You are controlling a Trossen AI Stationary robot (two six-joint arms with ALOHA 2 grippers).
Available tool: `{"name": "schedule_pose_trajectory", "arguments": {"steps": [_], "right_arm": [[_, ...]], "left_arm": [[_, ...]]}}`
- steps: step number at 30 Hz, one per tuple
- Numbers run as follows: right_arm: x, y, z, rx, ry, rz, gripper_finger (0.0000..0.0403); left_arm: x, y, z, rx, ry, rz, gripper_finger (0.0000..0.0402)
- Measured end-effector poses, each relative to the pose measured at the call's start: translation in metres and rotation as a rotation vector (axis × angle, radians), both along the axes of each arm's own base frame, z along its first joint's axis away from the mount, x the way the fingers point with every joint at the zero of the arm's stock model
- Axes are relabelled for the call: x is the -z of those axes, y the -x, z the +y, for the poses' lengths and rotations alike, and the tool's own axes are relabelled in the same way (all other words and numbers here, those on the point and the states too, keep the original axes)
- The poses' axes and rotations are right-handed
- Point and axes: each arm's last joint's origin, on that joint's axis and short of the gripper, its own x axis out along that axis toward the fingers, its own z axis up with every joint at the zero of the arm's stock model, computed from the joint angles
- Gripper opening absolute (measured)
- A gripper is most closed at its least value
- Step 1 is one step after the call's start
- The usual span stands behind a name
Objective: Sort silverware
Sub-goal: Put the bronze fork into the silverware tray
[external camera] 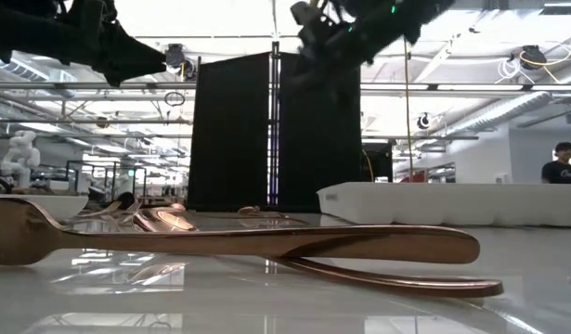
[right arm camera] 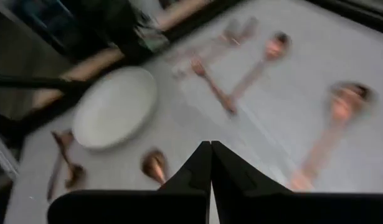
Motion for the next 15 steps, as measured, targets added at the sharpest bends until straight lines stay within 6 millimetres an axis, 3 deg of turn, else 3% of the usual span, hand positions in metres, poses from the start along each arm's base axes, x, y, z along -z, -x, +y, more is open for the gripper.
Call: {"name": "schedule_pose_trajectory", "arguments": {"steps": [3,7,12,15], "right_arm": [[0.027,-0.02,0.003,-0.026,0.022,-0.092,0.0],[0.064,-0.055,0.001,-0.085,0.132,-0.046,0.0],[0.072,-0.114,-0.007,-0.141,0.253,-0.06,0.0006],[0.078,-0.147,-0.011,-0.196,0.326,0.023,0.003]], "left_arm": [[-0.001,0.0,0.0,0.0,-0.003,-0.01,0.0171],[-0.001,0.0,0.0,-0.001,-0.005,-0.014,0.0171],[-0.001,0.0,0.001,-0.038,-0.007,-0.013,0.0171],[0.002,0.002,0.005,-0.185,0.022,0.014,0.0171]]}}
